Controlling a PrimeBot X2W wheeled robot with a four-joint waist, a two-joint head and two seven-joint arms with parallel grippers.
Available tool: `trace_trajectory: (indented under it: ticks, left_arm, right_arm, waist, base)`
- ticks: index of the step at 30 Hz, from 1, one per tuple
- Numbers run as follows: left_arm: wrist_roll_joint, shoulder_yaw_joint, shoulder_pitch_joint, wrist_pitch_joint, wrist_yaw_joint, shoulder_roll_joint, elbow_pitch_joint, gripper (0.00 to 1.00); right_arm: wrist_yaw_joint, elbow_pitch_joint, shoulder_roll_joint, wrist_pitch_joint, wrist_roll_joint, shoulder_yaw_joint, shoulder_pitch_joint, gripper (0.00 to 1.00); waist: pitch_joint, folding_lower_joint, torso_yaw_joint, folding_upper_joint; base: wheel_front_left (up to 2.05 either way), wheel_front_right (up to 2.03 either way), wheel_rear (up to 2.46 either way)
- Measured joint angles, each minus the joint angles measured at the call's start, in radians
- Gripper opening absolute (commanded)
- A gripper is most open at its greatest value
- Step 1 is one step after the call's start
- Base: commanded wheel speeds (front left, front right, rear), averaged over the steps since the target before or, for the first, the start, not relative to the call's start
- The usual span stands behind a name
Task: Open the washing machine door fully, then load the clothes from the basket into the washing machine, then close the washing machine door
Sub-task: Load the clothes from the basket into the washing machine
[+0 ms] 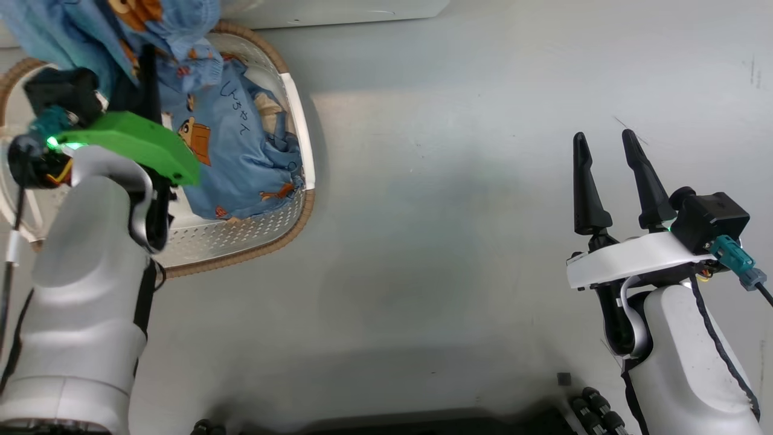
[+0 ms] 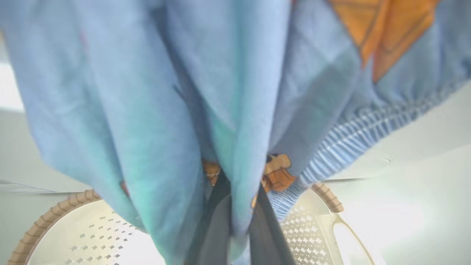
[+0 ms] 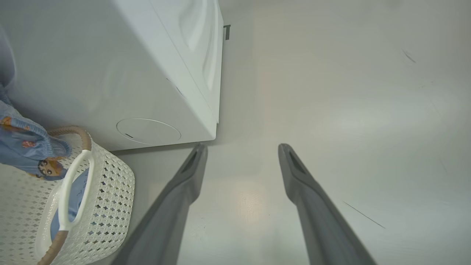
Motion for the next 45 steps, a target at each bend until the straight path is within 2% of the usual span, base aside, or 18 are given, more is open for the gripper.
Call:
trace_trajectory:
  ticks: [8, 11, 14, 23, 29, 34, 45]
  left_arm:
    - [0.034, -0.050, 0.065, -0.003, 0.000, -0.001, 0.010, 0.00]
    - [0.040, -0.007, 0.064, -0.003, 0.000, 0.008, -0.035, 0.00]
    - [0.077, 0.027, 0.062, -0.003, 0.000, 0.061, -0.109, 0.00]
    - [0.133, 0.032, 0.013, -0.003, 0.004, 0.086, -0.241, 0.00]
    - [0.150, 0.016, -0.036, -0.003, 0.004, 0.101, -0.232, 0.00]
    - [0.153, 0.017, -0.096, 0.002, 0.003, 0.154, -0.206, 0.00]
    - [0.145, 0.004, -0.233, 0.109, 0.003, 0.174, -0.158, 0.00]
  right_arm:
    - [0.008, 0.020, 0.000, 0.000, -0.009, -0.020, -0.001, 1.00]
    - [0.016, 0.031, 0.000, 0.000, -0.011, -0.019, -0.001, 1.00]
    - [0.018, 0.038, -0.001, 0.000, -0.010, -0.016, -0.001, 1.00]
    - [0.026, 0.053, -0.001, 0.000, 0.008, -0.006, 0.001, 1.00]
    - [0.027, 0.055, -0.001, 0.000, 0.020, 0.009, 0.001, 1.00]
    - [0.035, 0.058, -0.001, 0.000, 0.030, 0.037, 0.001, 1.00]
    - [0.035, 0.058, -0.001, 0.000, 0.041, 0.047, 0.001, 1.00]
  waist:
    - [-0.048, 0.0000, 0.041, 0.0000]
    - [-0.072, 0.0001, 0.059, 0.0000]
    - [-0.104, 0.0000, 0.072, 0.0000]
    - [-0.146, 0.0000, 0.074, 0.0000]
    - [-0.154, 0.0000, 0.064, 0.0000]
    - [-0.154, 0.0000, 0.044, 0.0000]
    - [-0.126, 0.0000, 0.002, 0.0000]
  base:
    - [0.00, 0.00, 0.00]
    - [0.00, 0.00, 0.00]
    - [0.00, 0.00, 0.00]
    - [0.00, 0.00, 0.00]
    - [0.00, 0.00, 0.00]
    - [0.00, 0.00, 0.00]
    - [0.00, 0.00, 0.00]
